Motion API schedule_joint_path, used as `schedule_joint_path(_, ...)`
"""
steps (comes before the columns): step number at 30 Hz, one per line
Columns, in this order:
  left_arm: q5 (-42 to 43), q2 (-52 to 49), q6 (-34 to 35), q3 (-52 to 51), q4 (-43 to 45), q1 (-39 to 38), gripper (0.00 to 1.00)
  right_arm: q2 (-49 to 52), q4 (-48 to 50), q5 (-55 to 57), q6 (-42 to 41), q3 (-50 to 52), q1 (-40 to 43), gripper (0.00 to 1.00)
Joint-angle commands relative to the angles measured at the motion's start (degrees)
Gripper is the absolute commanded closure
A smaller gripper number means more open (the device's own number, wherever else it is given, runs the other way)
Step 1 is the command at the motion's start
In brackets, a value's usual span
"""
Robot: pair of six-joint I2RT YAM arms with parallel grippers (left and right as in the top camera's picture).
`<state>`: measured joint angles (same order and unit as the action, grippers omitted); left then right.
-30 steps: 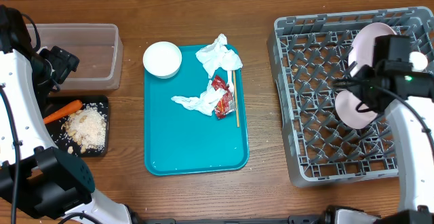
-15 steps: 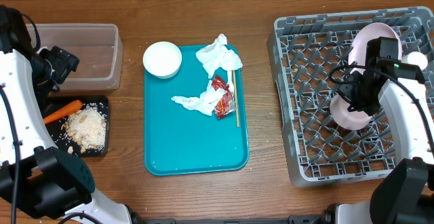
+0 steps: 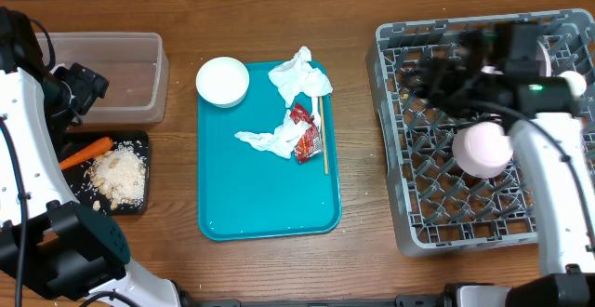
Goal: Sort waste into correct bins and load items into the dishwasher rack
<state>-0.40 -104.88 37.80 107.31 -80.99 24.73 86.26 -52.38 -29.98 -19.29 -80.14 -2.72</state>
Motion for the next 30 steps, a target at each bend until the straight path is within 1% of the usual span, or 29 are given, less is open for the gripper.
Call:
schedule_joint_path(1,-0.15,1.11,0.98,0.81,0.07,-0.42,0.0,1.42,4.42,1.49,1.75,-0.83,-10.88,0.06)
schedule_joint_path(2,-0.13,1.11,0.98,0.81,0.07,-0.42,0.0,2.1,6.12,4.15,1.73,-0.83,-14.16,0.0)
schedule_joint_path(5,-0.13,1.11,0.98,0.81,0.07,-0.42,0.0,3.76,8.94,13.44,0.55,-0.83,-20.76,0.0)
schedule_joint_path(8,-0.13,1.11,0.98,0.81,0.07,-0.42,0.0,3.87,10.16,21.16,-3.3,-0.87,-22.62,0.0)
schedule_joint_path(10,-0.13,1.11,0.98,0.81,0.07,-0.42,0.0,3.82,9.62,23.1,-3.45,-1.22,-20.79,0.0)
schedule_joint_path(16,-0.15,1.11,0.98,0.81,0.07,-0.42,0.0,3.82,6.67,23.3,-4.76,-1.33,-7.02,0.0)
schedule_joint_path(20,-0.13,1.11,0.98,0.81,0.07,-0.42,0.0,3.82,6.62,22.64,-4.74,-1.31,-0.2,0.0)
schedule_joint_path(25,0.11,1.11,1.05,0.81,0.09,-0.42,0.0,3.82,6.67,22.64,-4.74,-1.31,1.68,0.0)
schedule_joint_path(30,7.19,1.11,0.9,0.81,0.04,-0.42,0.0,3.82,6.67,22.64,-4.74,-1.31,1.68,0.0)
